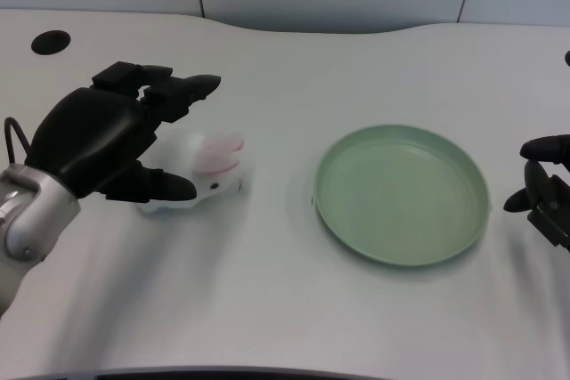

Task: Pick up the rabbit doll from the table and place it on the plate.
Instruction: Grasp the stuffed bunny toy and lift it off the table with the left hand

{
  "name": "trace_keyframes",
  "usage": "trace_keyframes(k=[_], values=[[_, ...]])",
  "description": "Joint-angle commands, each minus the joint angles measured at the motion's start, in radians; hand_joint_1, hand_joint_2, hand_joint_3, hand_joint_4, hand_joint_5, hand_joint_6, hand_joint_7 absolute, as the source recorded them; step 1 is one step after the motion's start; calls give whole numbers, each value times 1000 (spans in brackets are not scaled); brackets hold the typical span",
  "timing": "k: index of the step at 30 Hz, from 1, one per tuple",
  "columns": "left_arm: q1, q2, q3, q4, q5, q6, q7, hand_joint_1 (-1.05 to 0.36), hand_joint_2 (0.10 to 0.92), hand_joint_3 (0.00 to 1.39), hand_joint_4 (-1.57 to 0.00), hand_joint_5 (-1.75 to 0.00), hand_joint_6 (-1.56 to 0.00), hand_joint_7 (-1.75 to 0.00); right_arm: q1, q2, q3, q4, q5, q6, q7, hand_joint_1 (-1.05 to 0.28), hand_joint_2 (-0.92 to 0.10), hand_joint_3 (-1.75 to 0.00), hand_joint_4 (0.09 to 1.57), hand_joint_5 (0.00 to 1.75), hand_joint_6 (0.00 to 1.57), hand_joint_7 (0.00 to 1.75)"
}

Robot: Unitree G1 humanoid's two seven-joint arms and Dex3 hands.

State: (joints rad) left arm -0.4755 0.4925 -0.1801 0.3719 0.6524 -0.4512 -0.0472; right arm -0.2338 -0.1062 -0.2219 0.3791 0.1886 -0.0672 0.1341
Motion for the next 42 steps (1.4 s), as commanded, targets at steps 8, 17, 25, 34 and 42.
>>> trace_keyframes(k=[8,17,25,34,42], values=[[-246,63,-129,141,101,174,-168,-925,921,108,1,1,-2,-26,21,1,15,-47,-11,20,-30,-306,-921,-630,390,1746,267,1569],[-358,25,-200,350,88,192,-212,-943,921,140,1,1,0,0,34,-1,19,-68,-16,27,-36,-298,-921,-631,366,1746,263,1554],[-495,-54,-272,636,81,209,-257,-996,921,129,1,1,1,1,56,5,17,-94,-9,24,-32,-311,-921,-622,370,1746,277,1548],[-561,-145,-353,851,109,229,-182,-1031,921,68,-11,-6,-35,-14,119,16,22,-173,-4,23,-15,-320,-921,-623,363,1746,282,1542],[-568,-187,-370,923,104,245,-143,-1048,921,42,-15,-8,-47,-15,148,16,26,-227,-7,52,-11,-328,-921,-616,351,1746,273,1545]])
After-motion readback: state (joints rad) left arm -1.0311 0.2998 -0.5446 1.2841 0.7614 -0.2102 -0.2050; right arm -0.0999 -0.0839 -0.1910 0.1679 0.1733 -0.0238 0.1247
